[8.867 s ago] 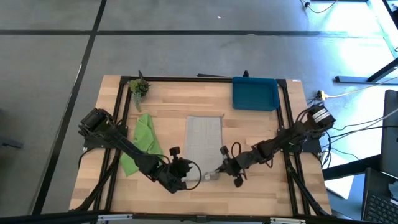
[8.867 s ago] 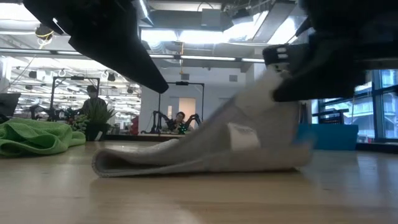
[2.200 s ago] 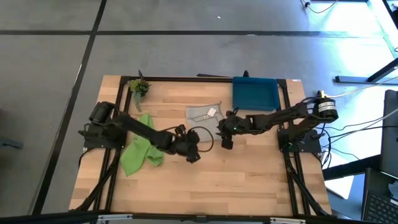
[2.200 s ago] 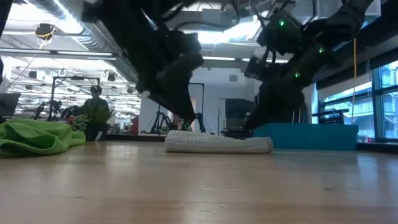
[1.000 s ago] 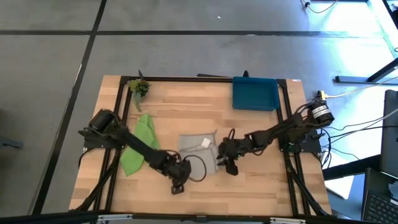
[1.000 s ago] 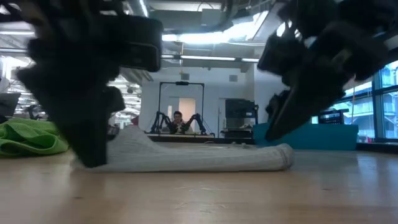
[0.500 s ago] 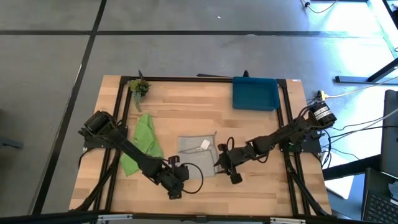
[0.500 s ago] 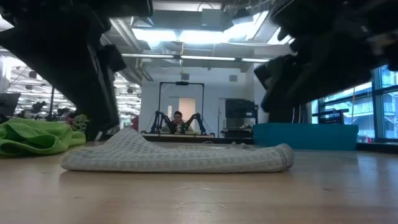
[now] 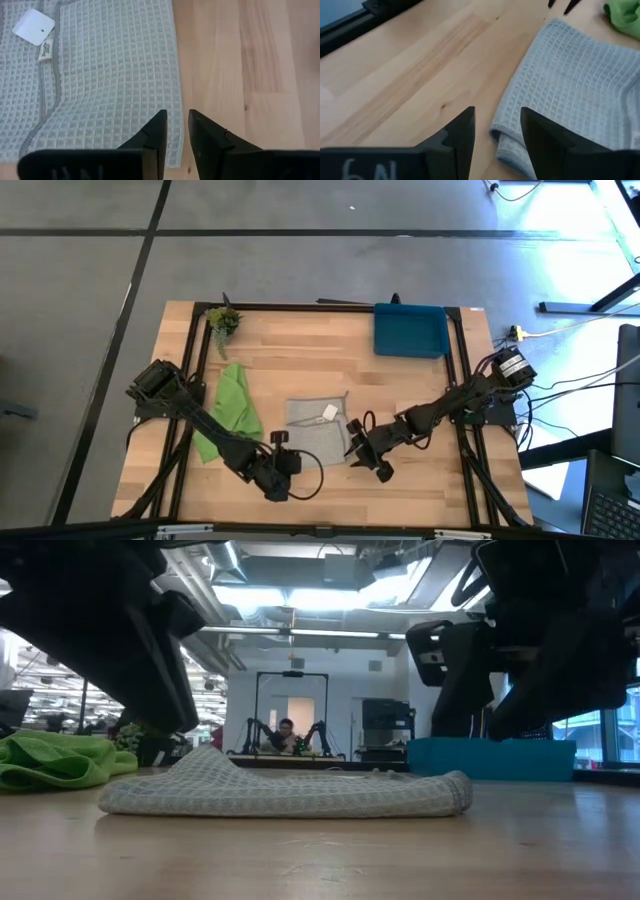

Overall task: Roll microfiber towels into tight, uniform cylinder then place into a basket
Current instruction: Roll the gray microfiber cloth

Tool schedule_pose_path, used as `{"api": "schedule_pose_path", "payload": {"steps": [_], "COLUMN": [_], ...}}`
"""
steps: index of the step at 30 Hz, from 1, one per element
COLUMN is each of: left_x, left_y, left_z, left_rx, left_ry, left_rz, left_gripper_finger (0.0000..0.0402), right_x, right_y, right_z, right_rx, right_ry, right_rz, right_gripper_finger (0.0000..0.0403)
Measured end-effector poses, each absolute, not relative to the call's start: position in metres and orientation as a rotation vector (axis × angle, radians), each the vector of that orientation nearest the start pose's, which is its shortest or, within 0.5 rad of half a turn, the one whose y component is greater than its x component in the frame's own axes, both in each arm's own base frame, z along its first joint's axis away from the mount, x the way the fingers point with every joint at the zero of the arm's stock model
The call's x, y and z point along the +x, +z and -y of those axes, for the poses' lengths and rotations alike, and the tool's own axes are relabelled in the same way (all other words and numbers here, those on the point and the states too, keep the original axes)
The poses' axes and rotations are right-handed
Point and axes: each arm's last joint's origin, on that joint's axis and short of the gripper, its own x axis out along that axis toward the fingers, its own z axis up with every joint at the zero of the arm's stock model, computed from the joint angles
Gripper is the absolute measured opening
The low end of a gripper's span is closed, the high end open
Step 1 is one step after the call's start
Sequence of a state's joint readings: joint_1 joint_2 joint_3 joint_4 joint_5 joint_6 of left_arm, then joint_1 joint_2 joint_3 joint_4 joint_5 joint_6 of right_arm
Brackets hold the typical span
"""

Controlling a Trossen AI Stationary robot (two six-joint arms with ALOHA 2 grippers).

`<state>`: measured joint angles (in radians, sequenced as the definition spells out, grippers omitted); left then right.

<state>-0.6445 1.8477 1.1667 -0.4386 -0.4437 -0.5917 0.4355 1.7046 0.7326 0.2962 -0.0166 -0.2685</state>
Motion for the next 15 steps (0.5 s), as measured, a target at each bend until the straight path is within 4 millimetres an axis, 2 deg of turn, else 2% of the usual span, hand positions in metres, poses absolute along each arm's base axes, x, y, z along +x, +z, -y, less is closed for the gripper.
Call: {"api": "schedule_pose_path", "payload": {"steps": [7, 15], "left_x": [0.3009, 0.3000], "left_y": [0.1647, 0.1636], "left_z": [0.2008, 0.1989], "left_rx": [-0.060, -0.065], "left_ry": [0.113, 0.101], "left_rz": [-0.988, -1.024], "left_gripper_finger": [0.0076, 0.0111], "right_x": [0.2887, 0.2899], "right_y": [0.1378, 0.1395], "right_z": [-0.1349, -0.1354], "right_rx": [-0.393, -0.417], "right_ry": [0.522, 0.529], "right_rz": [-0.595, -0.566], "right_gripper_finger": [0.0158, 0.0158]}}
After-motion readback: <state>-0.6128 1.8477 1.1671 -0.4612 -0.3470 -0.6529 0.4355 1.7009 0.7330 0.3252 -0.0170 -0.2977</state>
